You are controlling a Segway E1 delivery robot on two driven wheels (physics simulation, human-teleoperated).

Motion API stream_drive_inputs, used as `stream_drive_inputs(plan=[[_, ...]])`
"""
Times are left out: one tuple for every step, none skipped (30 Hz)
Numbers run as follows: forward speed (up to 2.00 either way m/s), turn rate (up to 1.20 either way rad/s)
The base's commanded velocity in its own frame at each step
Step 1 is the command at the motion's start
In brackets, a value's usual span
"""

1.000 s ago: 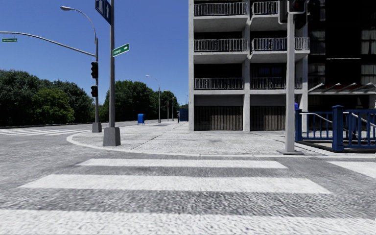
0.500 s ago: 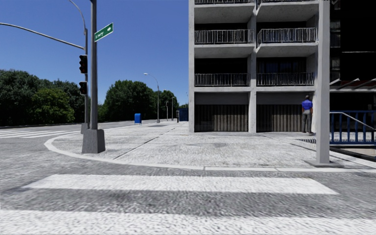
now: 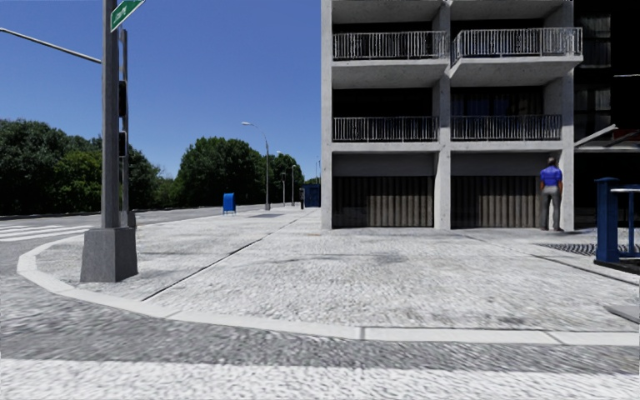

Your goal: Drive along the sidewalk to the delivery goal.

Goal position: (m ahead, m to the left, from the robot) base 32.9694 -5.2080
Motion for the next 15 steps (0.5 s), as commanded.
stream_drive_inputs(plan=[[2.00,0.00],[2.00,0.00],[2.00,0.00],[2.00,0.00],[2.00,0.00],[2.00,0.00],[2.00,0.00],[2.00,0.00],[2.00,0.03],[2.00,0.03],[2.00,0.09],[2.00,0.14],[2.00,0.20],[2.00,0.20],[2.00,0.22]])
